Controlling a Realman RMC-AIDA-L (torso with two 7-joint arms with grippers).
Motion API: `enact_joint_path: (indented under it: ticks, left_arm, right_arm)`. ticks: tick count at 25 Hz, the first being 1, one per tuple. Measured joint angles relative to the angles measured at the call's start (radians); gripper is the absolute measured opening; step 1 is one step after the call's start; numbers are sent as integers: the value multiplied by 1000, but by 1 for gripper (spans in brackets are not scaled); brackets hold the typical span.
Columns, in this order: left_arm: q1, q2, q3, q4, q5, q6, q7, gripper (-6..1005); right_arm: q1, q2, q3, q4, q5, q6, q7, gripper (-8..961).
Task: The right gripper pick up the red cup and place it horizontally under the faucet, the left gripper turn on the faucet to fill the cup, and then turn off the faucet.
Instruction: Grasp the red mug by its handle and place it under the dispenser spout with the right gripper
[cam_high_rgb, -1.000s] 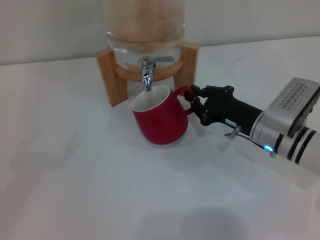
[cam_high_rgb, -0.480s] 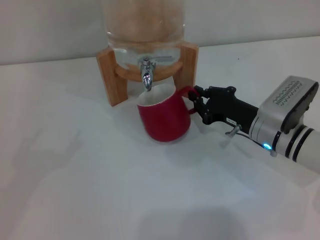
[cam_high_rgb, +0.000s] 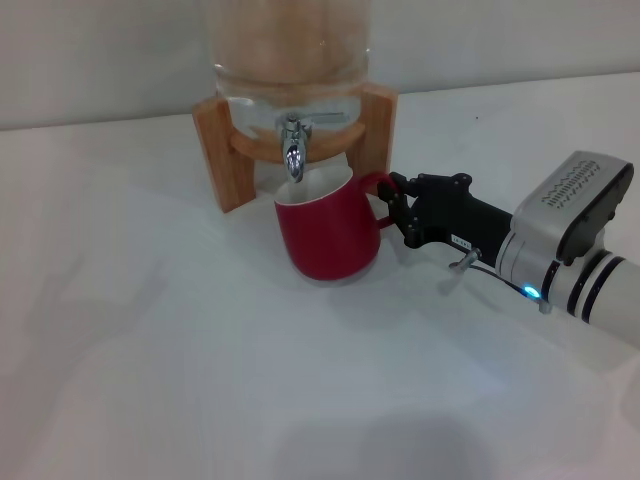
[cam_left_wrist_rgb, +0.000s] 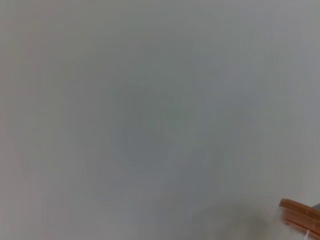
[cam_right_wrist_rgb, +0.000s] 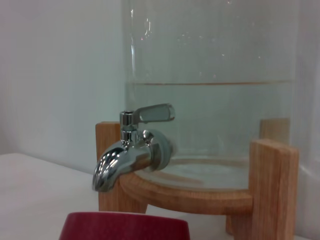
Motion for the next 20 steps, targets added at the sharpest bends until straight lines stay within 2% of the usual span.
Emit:
enact_joint_path:
  ticks: [20]
  left_arm:
    - [5,0,0,0,0,-10,0,875]
  right_arm:
    - [-12,0,-1,0,-7,40,-8,122]
